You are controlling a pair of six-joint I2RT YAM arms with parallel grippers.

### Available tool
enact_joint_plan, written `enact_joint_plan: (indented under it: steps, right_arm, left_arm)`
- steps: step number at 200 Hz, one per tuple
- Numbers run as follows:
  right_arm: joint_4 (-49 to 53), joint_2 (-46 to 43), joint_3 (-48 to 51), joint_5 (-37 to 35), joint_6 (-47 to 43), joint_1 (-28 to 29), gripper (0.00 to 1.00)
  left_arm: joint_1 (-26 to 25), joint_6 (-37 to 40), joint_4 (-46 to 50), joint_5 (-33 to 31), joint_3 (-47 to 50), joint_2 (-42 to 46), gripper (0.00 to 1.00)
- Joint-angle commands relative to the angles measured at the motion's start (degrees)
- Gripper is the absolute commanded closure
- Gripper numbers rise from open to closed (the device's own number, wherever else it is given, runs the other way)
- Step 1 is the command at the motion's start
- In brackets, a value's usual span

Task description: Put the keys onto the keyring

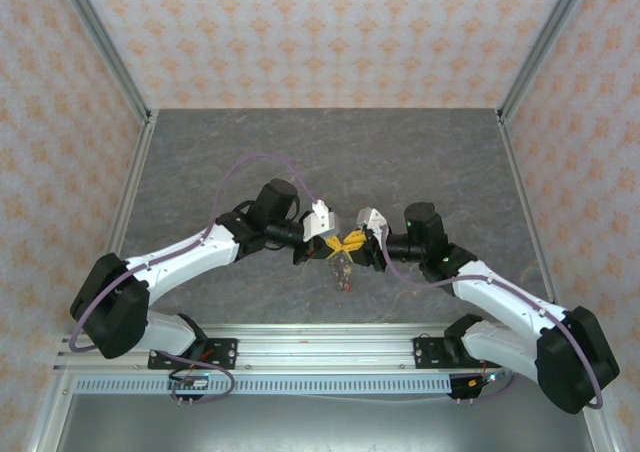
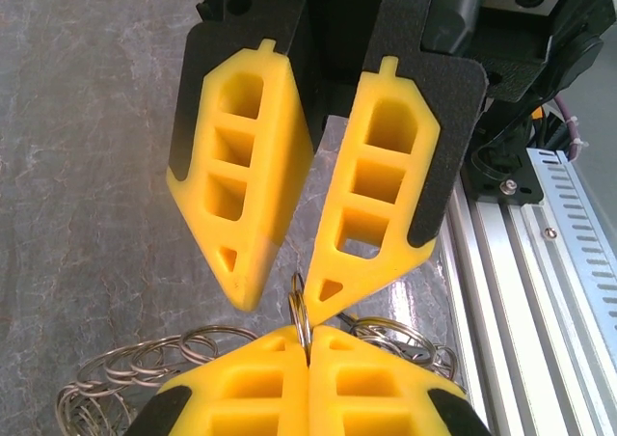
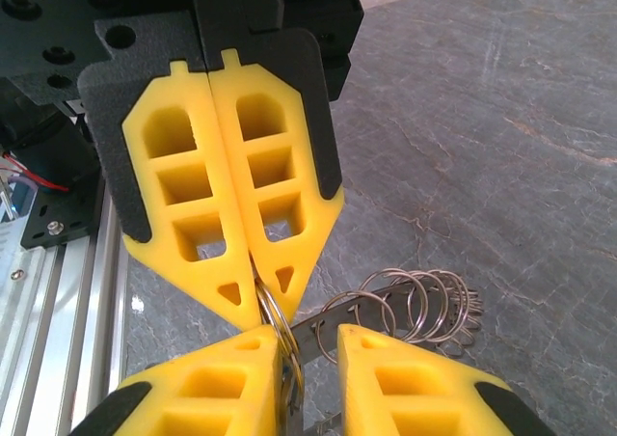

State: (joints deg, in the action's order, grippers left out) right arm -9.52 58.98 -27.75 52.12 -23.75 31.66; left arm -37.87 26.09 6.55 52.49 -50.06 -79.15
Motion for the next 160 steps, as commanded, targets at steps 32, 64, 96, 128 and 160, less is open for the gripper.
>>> enact_joint_plan:
  steps: [32, 64, 96, 128, 160]
  right_arm:
    - [-4.71, 1.17, 0.17, 1.27, 1.33, -1.51, 0.80]
    - [-5.22, 1.55, 0.91, 0.78, 1.21, -1.91, 0.85]
    - [-0.72, 1.30, -1.62, 1.23, -0.41, -1.94, 0.94]
    - [8.79, 0.65, -7.06, 2.35, -3.60, -1.94, 1.00]
    - [17.84, 0.77, -11.94, 0.82, -7.81, -0.82, 1.00]
  left_arm:
    - [-0.58, -1.03, -4.77, 7.94, -0.35, 2.56, 1.00]
    - [-0.45, -1.38, -5.20, 7.99, -0.21, 3.13, 1.00]
    - [-0.19, 0.03, -2.05, 5.77, -0.77, 3.03, 1.00]
    - [-0.26, 5.08, 6.98, -0.06, -3.08, 1.63, 0.89]
    - [-0.49, 7.57, 11.92, -0.77, -5.96, -0.73, 0.86]
